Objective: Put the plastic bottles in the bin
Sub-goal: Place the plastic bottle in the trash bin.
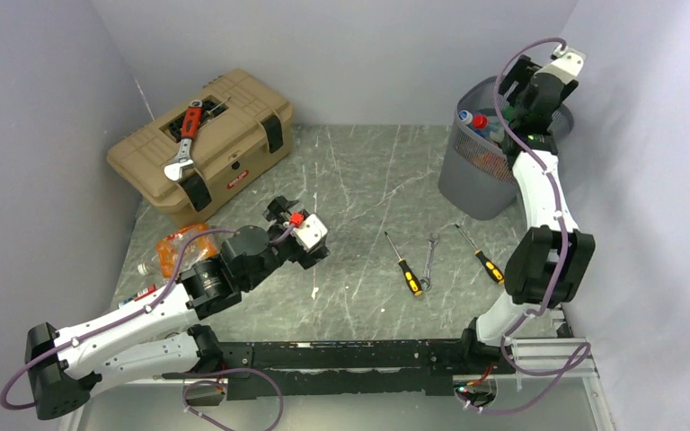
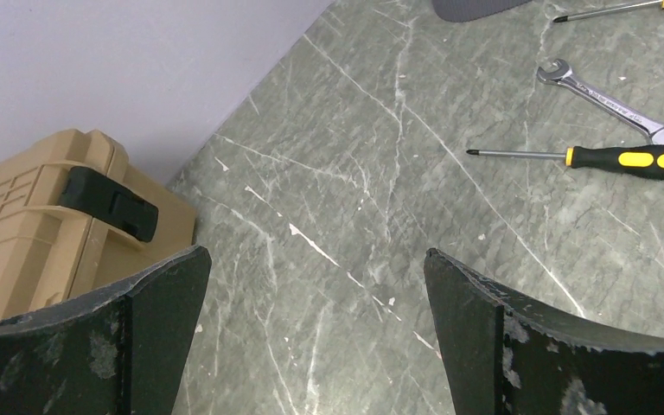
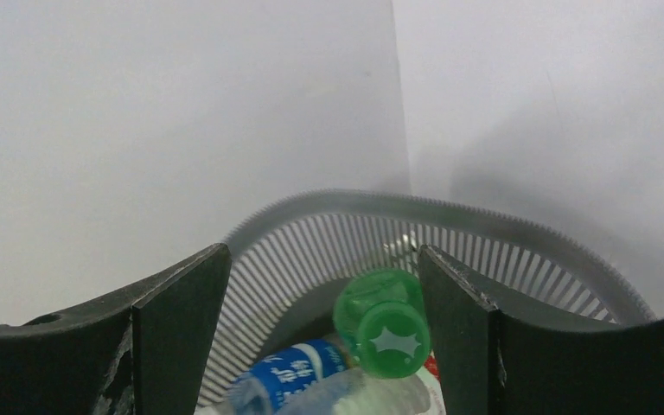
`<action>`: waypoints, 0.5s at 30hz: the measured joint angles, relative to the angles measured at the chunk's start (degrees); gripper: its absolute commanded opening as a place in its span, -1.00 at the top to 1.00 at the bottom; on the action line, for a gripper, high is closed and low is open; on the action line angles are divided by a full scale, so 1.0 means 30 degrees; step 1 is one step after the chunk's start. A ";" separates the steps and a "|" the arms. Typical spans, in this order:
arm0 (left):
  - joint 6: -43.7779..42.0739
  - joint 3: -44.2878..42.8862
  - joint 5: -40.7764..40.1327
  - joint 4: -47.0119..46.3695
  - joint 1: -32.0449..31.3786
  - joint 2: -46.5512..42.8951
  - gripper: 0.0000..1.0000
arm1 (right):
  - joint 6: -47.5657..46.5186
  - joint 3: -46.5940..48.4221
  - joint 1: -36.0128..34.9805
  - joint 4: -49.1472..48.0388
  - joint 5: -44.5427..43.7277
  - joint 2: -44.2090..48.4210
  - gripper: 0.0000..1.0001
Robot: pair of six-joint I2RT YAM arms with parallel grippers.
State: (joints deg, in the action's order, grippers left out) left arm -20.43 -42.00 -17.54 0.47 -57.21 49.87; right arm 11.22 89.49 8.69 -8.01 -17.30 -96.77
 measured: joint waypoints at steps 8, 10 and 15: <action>0.0051 0.0000 0.0087 0.0058 0.0000 0.0000 -0.99 | 0.2594 -0.0087 0.0000 -0.0066 0.2790 0.3016 -0.64; 0.0058 0.0000 0.0007 0.0029 0.0000 0.0000 -0.99 | 0.3264 -0.0328 -0.0168 -0.0095 0.3570 0.3956 -0.62; 0.0087 0.0000 -0.0809 -0.0197 0.0000 0.0015 -0.99 | 0.3934 -0.1260 -0.2550 -0.0073 0.4495 0.6965 -0.59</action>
State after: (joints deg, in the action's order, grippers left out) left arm -20.16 -42.00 -19.97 -0.12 -57.21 49.91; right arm 23.03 85.71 1.04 -8.23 -3.81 -75.88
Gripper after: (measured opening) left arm 0.995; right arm 0.803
